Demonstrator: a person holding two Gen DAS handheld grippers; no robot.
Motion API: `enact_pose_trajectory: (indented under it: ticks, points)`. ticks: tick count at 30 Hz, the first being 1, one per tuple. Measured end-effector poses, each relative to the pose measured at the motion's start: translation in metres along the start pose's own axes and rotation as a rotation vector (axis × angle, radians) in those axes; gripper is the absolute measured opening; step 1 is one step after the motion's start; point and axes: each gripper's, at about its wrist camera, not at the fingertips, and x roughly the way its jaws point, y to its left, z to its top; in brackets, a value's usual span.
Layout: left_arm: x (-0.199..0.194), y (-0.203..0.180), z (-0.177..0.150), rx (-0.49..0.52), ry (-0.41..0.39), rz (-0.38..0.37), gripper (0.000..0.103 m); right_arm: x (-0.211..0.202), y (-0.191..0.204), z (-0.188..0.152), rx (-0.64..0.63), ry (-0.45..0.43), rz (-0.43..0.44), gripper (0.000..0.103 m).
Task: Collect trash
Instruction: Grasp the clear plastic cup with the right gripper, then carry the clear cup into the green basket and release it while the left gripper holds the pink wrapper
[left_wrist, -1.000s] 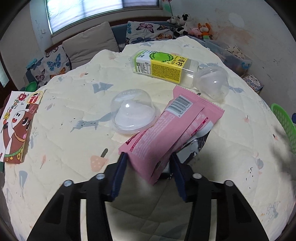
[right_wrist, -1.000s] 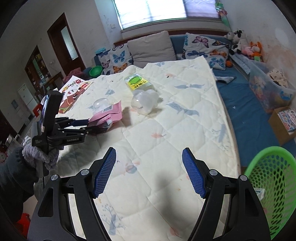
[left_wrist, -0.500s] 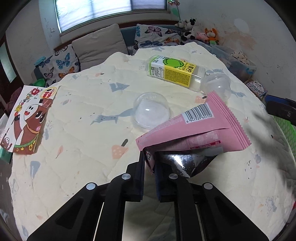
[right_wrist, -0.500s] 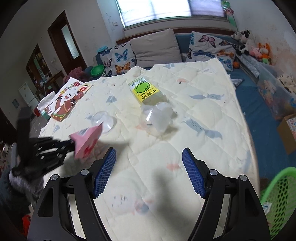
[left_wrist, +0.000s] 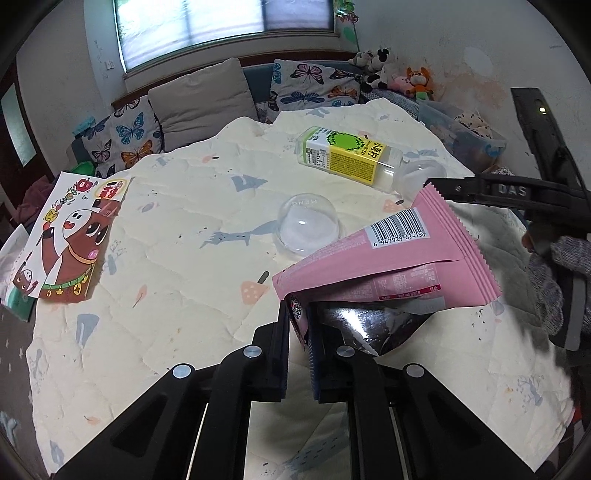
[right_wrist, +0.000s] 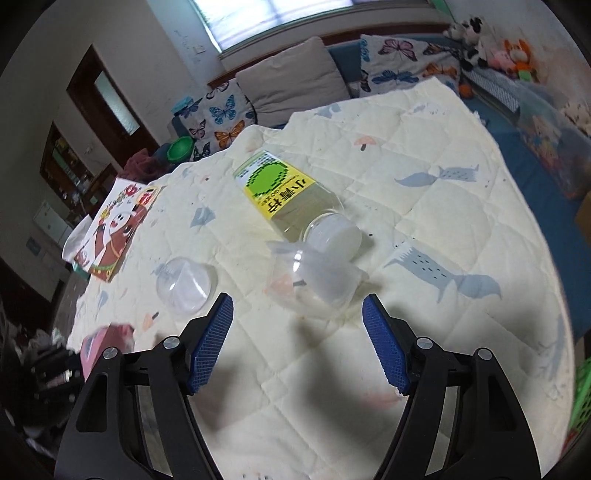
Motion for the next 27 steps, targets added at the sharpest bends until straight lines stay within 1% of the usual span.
enact_pose_trajectory:
  ticks: [3,7,9,10,16,21,27]
  points:
    - [0.001,0.001,-0.003,-0.003,0.005,-0.003,0.009,0.009,-0.004,0.004,0.029,0.002,-0.014,0.069]
    - [0.003,0.002,-0.006,-0.007,0.011,-0.005,0.009,0.017,-0.011,0.006,0.076,0.01,-0.001,0.067]
    - [0.004,0.003,-0.007,-0.012,0.014,-0.006,0.009,0.019,-0.015,0.007,0.098,0.009,0.01,0.062]
    - [0.004,0.004,-0.008,-0.015,0.015,-0.007,0.009,0.02,-0.015,0.007,0.102,0.01,0.011,0.06]
    - [0.005,0.005,-0.01,-0.019,0.02,-0.003,0.009,0.02,-0.013,0.006,0.09,0.003,0.009,0.06]
    - [0.003,0.003,-0.011,-0.022,0.016,-0.002,0.009,0.002,-0.011,-0.001,0.061,-0.016,0.02,0.06]
    - [-0.006,-0.009,-0.011,-0.012,0.005,-0.009,0.009,-0.033,-0.008,-0.018,0.039,-0.041,0.037,0.06]
